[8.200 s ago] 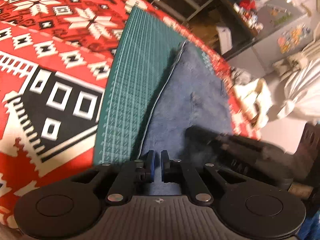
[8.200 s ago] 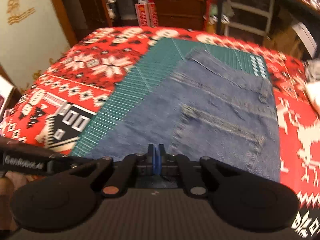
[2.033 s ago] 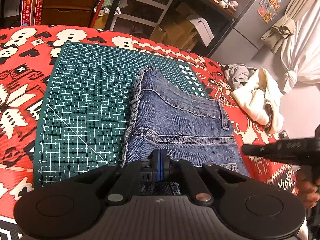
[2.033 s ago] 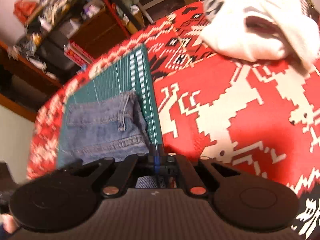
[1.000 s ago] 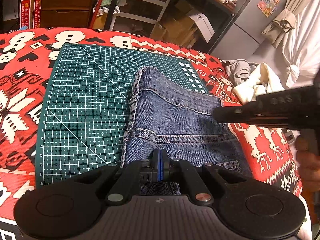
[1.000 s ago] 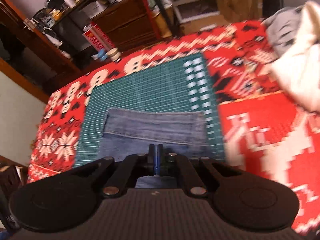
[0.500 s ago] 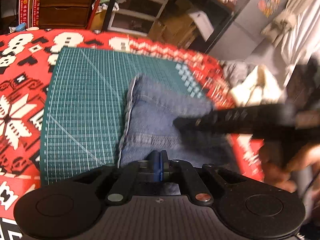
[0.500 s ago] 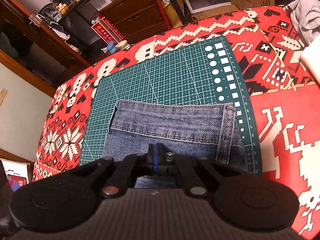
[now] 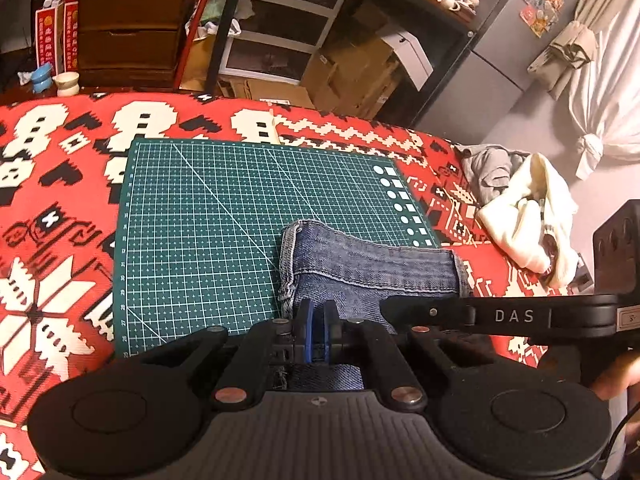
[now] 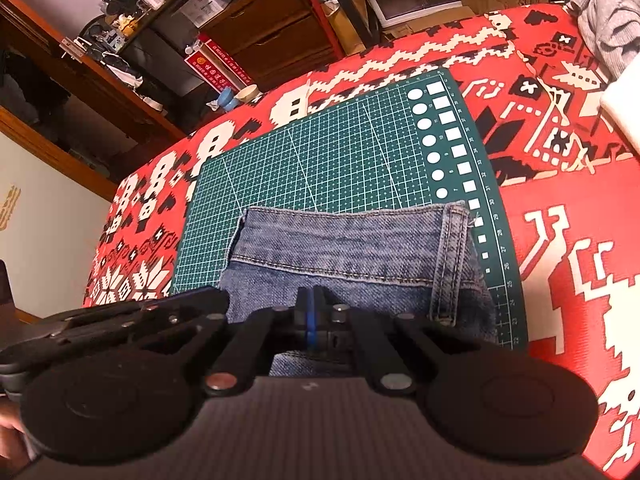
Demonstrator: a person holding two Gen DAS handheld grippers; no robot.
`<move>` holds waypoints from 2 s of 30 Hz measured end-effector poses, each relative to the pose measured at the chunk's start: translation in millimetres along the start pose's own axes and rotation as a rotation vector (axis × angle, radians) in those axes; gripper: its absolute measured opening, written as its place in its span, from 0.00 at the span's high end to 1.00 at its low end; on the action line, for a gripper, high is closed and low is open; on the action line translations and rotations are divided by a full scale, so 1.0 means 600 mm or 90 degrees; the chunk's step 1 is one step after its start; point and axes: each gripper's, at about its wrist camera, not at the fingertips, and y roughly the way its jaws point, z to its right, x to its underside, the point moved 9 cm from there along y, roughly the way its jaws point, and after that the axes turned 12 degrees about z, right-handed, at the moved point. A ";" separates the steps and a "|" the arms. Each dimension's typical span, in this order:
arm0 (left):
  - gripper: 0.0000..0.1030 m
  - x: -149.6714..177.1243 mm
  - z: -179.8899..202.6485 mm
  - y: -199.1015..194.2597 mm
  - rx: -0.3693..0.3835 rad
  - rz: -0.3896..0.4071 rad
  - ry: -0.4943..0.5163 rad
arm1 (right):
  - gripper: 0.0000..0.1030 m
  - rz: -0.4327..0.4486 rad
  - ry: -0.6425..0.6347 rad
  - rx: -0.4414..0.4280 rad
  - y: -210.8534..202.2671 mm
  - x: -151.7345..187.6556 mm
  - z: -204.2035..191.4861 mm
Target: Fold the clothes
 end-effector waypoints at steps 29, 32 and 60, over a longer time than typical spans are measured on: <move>0.97 0.010 0.018 0.004 -0.013 -0.002 0.027 | 1.00 -0.044 0.105 -0.015 0.014 0.001 0.014; 0.97 0.010 0.019 0.003 -0.013 0.001 0.029 | 1.00 -0.027 0.088 0.010 -0.013 -0.010 0.029; 0.97 -0.039 0.047 0.020 0.000 0.002 0.026 | 0.96 0.041 0.075 0.031 -0.075 -0.067 0.118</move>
